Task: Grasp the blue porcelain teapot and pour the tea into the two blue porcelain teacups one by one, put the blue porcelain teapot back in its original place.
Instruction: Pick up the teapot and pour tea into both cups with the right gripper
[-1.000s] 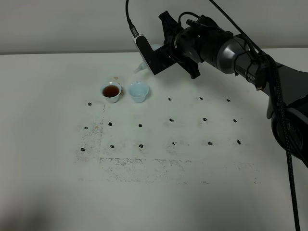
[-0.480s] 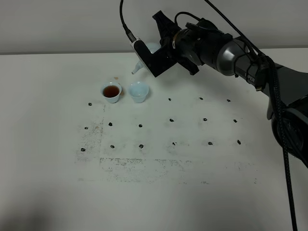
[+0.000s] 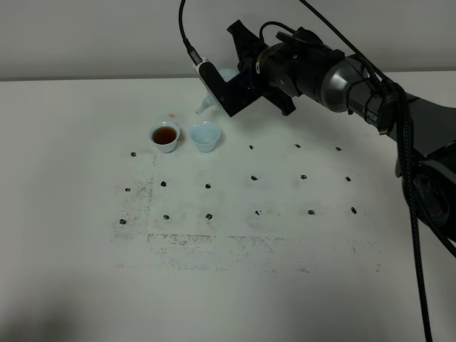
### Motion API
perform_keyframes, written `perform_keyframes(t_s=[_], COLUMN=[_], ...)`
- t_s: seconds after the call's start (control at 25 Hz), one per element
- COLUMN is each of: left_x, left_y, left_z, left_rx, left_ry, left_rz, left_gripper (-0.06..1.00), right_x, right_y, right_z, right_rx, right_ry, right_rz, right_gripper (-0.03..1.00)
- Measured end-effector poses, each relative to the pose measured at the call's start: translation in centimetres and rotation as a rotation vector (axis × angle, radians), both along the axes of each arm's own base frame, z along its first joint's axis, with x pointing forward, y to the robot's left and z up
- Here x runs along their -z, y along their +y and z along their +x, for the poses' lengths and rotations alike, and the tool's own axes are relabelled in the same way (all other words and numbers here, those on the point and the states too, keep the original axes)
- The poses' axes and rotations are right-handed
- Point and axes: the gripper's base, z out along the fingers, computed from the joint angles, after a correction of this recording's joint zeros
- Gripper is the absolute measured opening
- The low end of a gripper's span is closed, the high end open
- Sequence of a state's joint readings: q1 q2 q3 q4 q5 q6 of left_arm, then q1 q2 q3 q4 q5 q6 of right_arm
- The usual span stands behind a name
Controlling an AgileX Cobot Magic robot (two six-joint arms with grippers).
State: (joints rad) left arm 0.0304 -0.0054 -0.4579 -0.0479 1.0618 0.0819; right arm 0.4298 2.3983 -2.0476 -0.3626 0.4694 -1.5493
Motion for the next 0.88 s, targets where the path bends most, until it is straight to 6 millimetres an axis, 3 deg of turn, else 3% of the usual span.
perform_keyframes(t_s=[0.88], left_x=[0.00], left_y=[0.00], left_z=[0.00], left_rx=[0.000], left_ry=[0.000], left_rz=[0.000], left_gripper=[0.61], right_x=[-0.07], right_y=[0.70], right_z=[-0.20], right_rx=[-0.148], right_ry=[-0.042], right_rz=[-0.128], right_gripper=[0.04])
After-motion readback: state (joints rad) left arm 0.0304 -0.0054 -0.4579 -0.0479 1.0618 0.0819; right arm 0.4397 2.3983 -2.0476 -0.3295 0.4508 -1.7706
